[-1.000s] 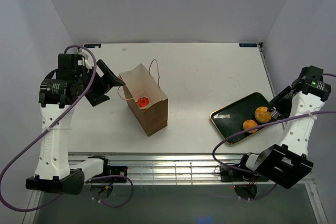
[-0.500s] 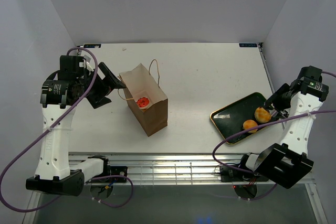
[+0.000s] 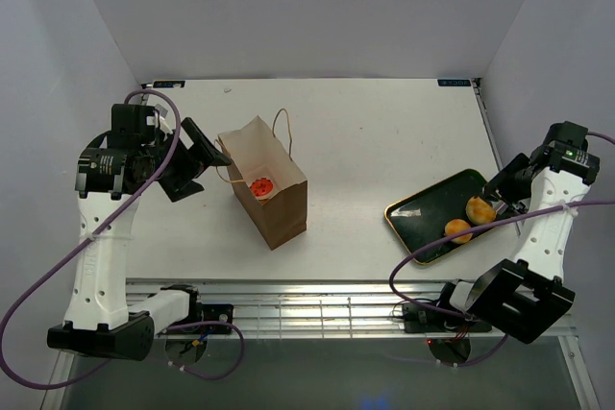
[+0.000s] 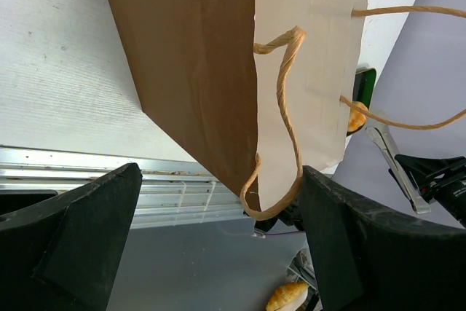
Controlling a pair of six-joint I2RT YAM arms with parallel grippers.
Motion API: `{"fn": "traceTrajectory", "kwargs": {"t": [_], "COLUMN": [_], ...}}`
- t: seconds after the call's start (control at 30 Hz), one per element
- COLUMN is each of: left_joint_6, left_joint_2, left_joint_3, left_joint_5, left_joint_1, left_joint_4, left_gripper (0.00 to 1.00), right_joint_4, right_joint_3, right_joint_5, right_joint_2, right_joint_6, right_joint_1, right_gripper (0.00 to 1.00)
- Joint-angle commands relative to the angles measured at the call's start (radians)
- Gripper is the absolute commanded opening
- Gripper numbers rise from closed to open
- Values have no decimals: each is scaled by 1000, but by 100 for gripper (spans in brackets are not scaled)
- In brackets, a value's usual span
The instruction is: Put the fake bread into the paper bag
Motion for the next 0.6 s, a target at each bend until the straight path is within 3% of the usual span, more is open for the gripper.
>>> {"fn": "traceTrajectory", "kwargs": {"t": [0.0, 0.57], "left_joint_6": [19, 14], "left_joint_2": [-18, -13], "left_joint_3": [-10, -36], "left_joint_5": [-2, 5], "left_joint_1": [-2, -2], "left_joint_4": [-13, 1], "left_gripper": [98, 98], "right_joint_4": [21, 84], "right_joint_3": [-14, -71], "right_joint_5": [21, -34], "right_joint_2": [-1, 12], "right_joint_6": [-12, -30], "right_joint_1": [-2, -2], "right_gripper": [57, 57]}}
